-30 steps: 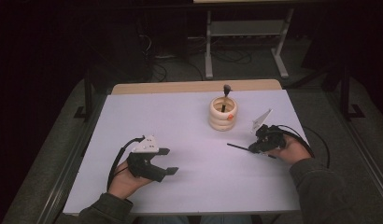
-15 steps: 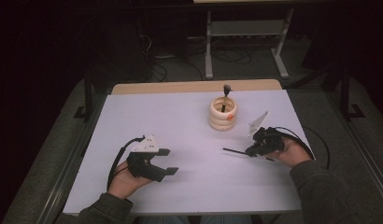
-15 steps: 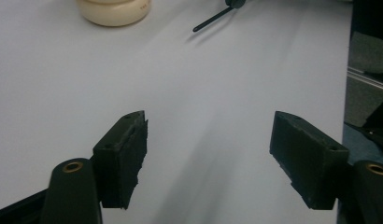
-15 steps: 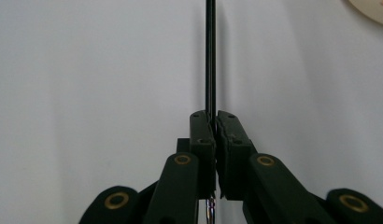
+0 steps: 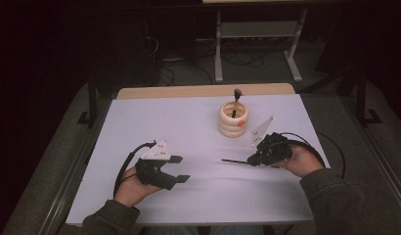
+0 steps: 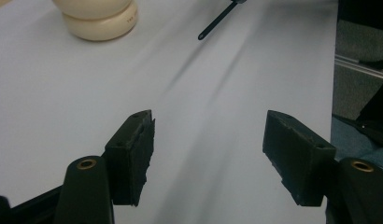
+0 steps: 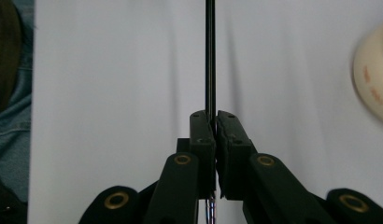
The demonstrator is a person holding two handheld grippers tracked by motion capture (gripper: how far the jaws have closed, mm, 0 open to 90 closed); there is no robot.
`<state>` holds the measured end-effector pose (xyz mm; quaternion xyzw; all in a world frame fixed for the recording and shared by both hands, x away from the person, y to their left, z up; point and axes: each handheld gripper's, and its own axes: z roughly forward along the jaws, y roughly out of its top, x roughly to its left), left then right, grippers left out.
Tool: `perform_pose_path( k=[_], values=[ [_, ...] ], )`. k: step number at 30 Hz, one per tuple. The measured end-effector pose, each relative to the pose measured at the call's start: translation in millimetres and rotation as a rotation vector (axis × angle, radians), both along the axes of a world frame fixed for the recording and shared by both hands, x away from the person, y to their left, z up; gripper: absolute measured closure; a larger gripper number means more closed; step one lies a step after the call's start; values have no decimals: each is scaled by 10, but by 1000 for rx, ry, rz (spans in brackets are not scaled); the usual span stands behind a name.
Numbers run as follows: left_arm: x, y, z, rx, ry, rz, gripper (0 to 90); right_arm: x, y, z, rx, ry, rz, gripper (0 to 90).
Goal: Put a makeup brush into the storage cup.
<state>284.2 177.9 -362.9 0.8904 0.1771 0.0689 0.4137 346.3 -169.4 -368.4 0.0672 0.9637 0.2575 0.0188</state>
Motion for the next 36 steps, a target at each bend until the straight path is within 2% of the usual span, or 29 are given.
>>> perform_pose_path(
  k=[3, 5, 9, 13, 14, 15, 17, 18, 20, 22, 23, 30, 36],
  values=[
    [12, -31, 59, 13, -13, -15, 356, -48, 118, 82, 12, -15, 35, 850],
    [13, -91, 140, 41, -18, -35, 373, -80, 186, 126, 28, -16, 53, 850],
    [29, -183, 187, 63, -18, -67, 414, -129, 310, 183, 47, -20, 89, 850],
    [53, -257, 182, 78, -9, -90, 455, -170, 401, 213, 48, -25, 115, 850],
    [61, -305, 184, 99, -8, -112, 465, -196, 465, 232, 53, -29, 138, 850],
    [65, -330, 183, 107, -4, -122, 469, -209, 485, 239, 54, -26, 139, 850],
    [65, -330, 183, 107, -4, -122, 489, -215, 511, 246, 60, -28, 151, 850],
    [61, -407, 175, 122, 8, -150, 517, -232, 557, 259, 63, -27, 166, 850],
    [60, -450, 171, 135, 11, -173, 552, -246, 598, 265, 65, -20, 174, 850],
    [60, -450, 171, 135, 11, -173, 573, -248, 614, 267, 63, -22, 178, 850],
    [64, -505, 168, 164, 11, -202, 605, -251, 648, 271, 67, -28, 192, 849],
    [64, -588, 108, 206, 36, -226, 685, -291, 744, 262, 59, -27, 223, 849],
    [45, -615, 90, 231, 34, -258, 761, -326, 815, 262, 50, -28, 248, 850]
  ],
)
